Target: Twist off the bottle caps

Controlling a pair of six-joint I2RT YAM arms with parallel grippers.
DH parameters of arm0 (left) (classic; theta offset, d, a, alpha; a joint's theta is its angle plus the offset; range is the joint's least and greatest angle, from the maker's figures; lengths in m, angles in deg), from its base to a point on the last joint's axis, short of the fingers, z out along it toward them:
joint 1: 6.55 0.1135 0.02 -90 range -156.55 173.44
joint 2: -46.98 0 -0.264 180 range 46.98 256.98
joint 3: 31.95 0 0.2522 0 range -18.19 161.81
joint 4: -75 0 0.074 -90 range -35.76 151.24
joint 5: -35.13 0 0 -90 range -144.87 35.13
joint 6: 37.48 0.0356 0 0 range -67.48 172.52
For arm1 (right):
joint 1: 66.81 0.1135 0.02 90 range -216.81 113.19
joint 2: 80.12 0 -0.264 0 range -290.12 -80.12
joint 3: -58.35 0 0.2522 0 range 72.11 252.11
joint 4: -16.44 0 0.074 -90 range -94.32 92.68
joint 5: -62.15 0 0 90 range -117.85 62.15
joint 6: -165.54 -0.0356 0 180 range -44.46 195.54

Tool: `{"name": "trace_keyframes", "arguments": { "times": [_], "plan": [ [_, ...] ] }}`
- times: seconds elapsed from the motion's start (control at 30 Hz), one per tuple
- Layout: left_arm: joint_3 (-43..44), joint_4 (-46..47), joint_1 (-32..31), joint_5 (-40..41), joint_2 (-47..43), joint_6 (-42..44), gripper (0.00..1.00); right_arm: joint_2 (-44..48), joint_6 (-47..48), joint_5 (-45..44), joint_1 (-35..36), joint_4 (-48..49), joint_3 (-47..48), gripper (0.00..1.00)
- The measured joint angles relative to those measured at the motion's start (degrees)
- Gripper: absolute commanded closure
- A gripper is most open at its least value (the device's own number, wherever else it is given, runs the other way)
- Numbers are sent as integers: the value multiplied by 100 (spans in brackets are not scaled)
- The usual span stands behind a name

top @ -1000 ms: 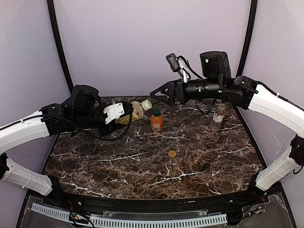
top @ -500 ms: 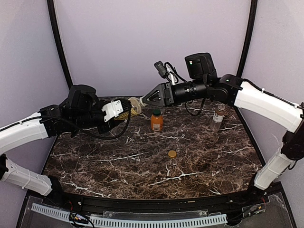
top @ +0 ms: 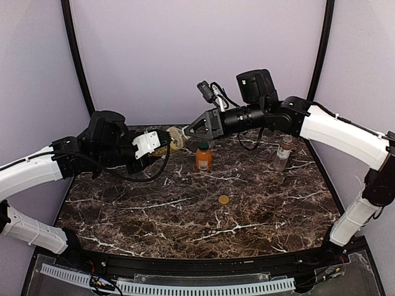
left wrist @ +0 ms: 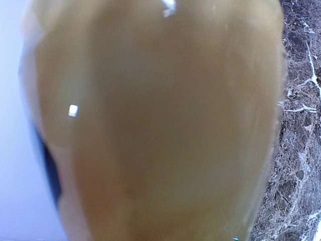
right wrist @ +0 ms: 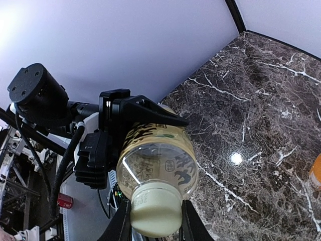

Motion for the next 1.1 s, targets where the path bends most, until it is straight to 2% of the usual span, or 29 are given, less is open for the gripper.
{"name": "trace_keyframes", "arguments": {
  "times": [0.1, 0.23, 0.43, 0.57, 0.8, 1.1],
  "plan": [
    [0, -11, -2, -22, -7, 28, 62, 2, 328, 81, -4, -31, 0, 100],
    [-2, -232, -4, -323, -50, 33, 63, 111, 1648, 31, 155, -280, -44, 100],
    [39, -1202, -72, -1762, -151, -94, 62, 769, 4194, -579, 898, -623, -721, 100],
    [138, -1700, -74, -2562, -94, -214, 62, 973, 5504, -828, 1233, -706, -918, 100],
    [181, -1937, -76, -3014, -13, -205, 63, 1119, 6894, -1331, 1528, -841, -1016, 100],
    [181, -1709, -155, -3051, 17, -136, 63, 1419, 7632, -1541, 1604, -741, -1246, 100]
  ]
}}
